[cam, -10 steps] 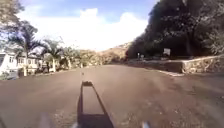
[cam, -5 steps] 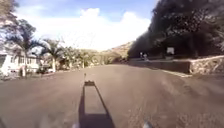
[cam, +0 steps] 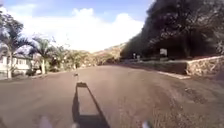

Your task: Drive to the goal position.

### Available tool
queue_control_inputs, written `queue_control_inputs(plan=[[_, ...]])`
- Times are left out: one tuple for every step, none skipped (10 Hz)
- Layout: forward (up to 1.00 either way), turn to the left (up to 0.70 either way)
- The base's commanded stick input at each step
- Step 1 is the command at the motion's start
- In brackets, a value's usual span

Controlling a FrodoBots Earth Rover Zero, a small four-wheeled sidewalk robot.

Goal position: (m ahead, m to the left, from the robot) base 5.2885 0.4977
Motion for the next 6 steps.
queue_control_inputs(plan=[[0.85,-0.21],[0.85,-0.31],[0.85,-0.34],[0.85,-0.34],[0.85,-0.34],[0.85,-0.04]])
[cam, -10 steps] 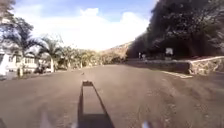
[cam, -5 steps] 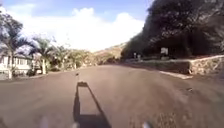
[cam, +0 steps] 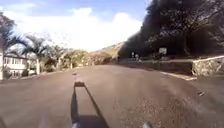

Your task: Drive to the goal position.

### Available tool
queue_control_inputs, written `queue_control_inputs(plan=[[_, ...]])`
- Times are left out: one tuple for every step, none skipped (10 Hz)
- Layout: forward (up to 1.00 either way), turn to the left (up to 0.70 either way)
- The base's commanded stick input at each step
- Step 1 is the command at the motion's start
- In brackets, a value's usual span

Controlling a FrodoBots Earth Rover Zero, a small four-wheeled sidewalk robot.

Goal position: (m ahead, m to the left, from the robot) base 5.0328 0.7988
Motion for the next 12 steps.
queue_control_inputs(plan=[[0.85,-0.02],[0.85,0.00],[0.85,0.00],[0.85,0.00],[0.85,0.00],[0.85,0.00],[0.85,0.00],[0.85,0.00],[0.85,0.00],[0.85,0.00],[0.85,0.00],[0.85,0.00]])
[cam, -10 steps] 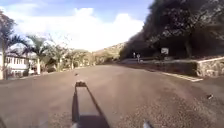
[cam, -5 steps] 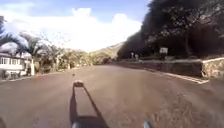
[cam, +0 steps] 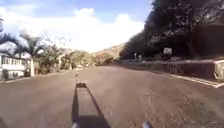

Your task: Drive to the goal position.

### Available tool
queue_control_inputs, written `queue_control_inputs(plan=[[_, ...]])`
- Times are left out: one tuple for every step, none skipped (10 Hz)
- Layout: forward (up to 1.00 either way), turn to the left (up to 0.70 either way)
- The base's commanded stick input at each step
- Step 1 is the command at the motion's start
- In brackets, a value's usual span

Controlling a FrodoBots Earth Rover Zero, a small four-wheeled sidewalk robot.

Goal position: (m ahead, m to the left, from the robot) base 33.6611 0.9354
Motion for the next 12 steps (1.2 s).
queue_control_inputs(plan=[[0.85,0.00],[0.85,0.00],[0.85,0.00],[0.85,0.00],[0.85,0.00],[0.85,0.00],[0.85,0.00],[0.85,0.00],[0.85,0.00],[0.85,0.00],[0.85,0.00],[0.85,0.00]])
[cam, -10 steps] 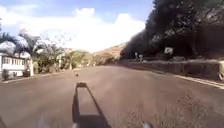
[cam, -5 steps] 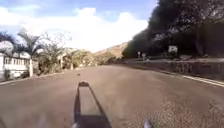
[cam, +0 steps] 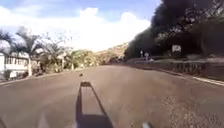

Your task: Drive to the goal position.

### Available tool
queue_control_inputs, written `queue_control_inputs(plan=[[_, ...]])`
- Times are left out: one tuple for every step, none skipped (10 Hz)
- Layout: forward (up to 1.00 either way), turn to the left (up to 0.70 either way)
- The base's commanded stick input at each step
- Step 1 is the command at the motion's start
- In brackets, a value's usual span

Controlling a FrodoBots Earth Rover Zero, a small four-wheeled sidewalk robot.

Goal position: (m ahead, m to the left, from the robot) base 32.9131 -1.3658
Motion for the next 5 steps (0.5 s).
queue_control_inputs(plan=[[0.85,-0.13],[0.85,-0.22],[0.85,-0.30],[0.85,-0.28],[0.85,-0.16]])
